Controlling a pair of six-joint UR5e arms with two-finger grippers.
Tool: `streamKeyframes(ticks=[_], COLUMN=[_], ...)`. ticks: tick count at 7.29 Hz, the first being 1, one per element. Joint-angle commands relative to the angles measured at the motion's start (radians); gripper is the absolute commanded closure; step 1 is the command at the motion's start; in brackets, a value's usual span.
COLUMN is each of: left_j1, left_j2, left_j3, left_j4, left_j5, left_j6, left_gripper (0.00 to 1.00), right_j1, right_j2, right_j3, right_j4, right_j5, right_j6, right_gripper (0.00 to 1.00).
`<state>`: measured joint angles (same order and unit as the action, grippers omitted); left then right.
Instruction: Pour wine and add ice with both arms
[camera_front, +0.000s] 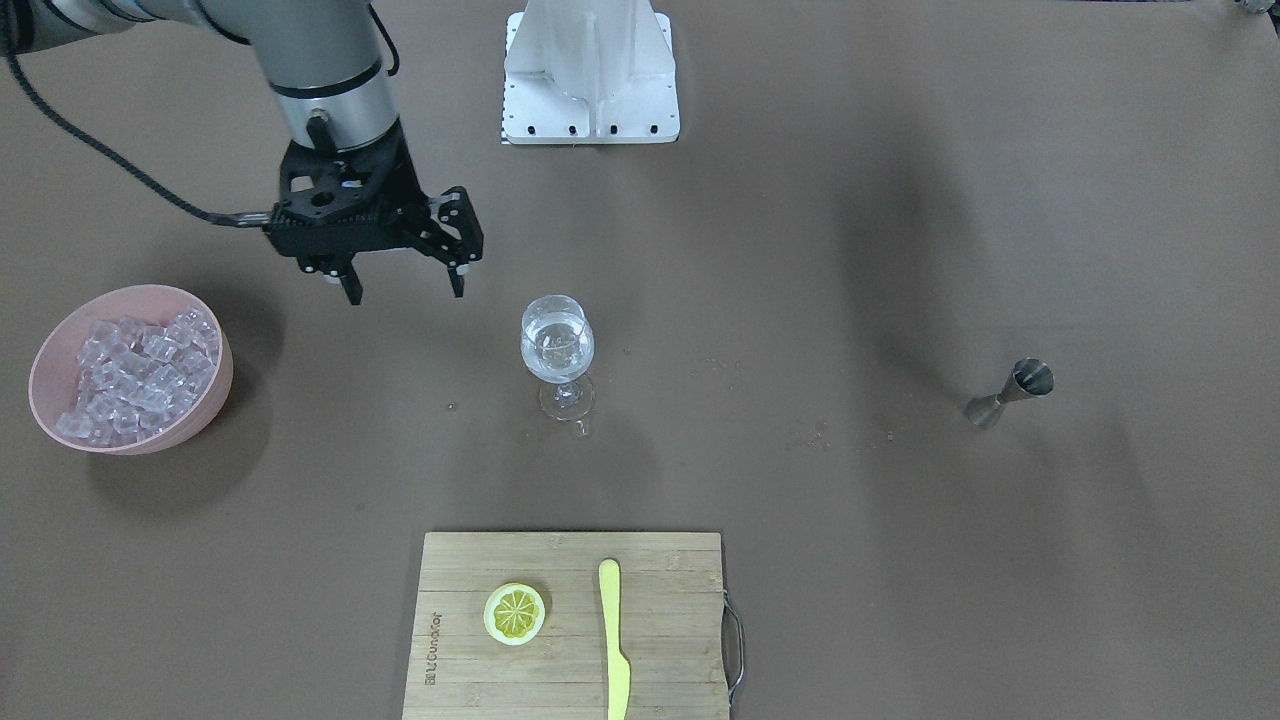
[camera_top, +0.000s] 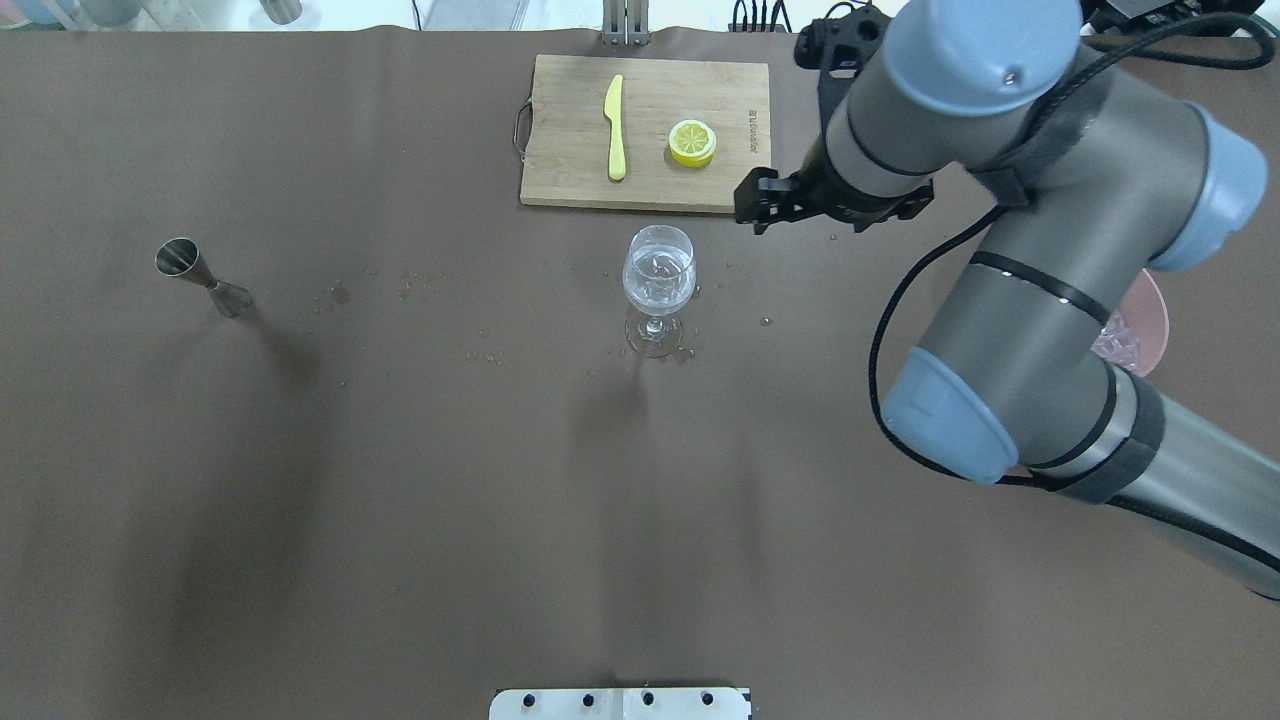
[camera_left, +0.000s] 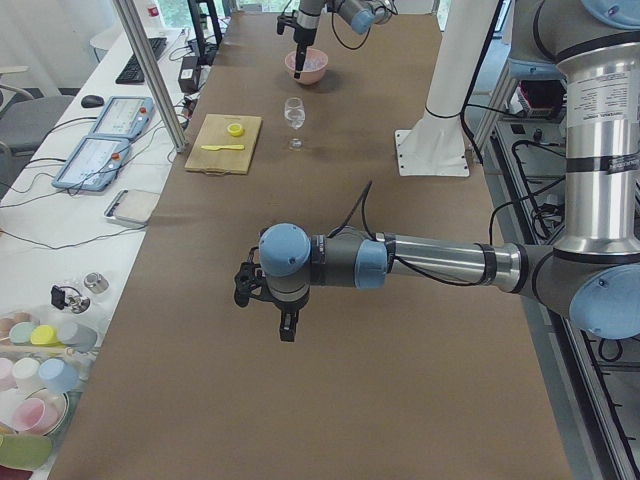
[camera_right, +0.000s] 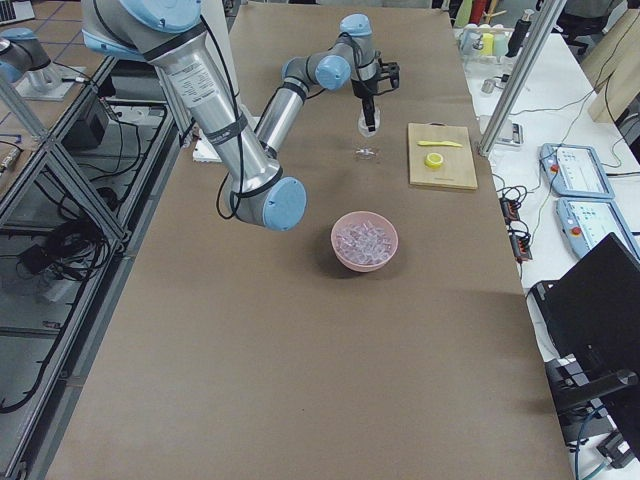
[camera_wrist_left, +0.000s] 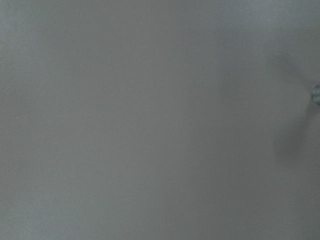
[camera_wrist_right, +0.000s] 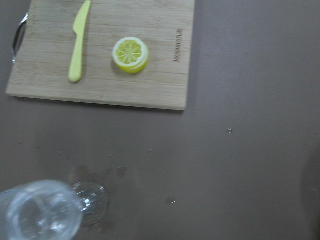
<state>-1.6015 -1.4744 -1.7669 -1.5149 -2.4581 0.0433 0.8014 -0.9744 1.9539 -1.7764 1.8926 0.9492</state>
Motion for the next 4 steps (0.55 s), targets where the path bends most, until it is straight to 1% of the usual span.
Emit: streamKeyframes(ticks=[1, 2, 3, 4], left_j1=[0.0, 0.006, 0.006, 0.005], left_j2=[0.011, 0.006, 0.017, 0.02], left_j3=[0.009, 0.009, 0.012, 0.012], left_j4=[0.007, 0.012, 0.013, 0.016], left_j5=[0.033, 0.042, 0.083, 0.083], left_j6=[0.001, 0.004, 0.007, 0.009], left_gripper=[0.02, 0.02, 0.02, 0.02], right_j1=[0.199, 0.296, 0.39, 0.462], right_j2=[-0.133, -0.188, -0.226, -0.274], right_j3=[0.007, 0.0, -0.039, -0.087], right_j4=[0.002, 0.002, 0.0, 0.003], right_j5=[0.13, 0.213, 0.289, 0.331], right_j6=[-0.312, -0.475, -0.618, -0.75], right_gripper=[0.0, 0.0, 0.0, 0.0])
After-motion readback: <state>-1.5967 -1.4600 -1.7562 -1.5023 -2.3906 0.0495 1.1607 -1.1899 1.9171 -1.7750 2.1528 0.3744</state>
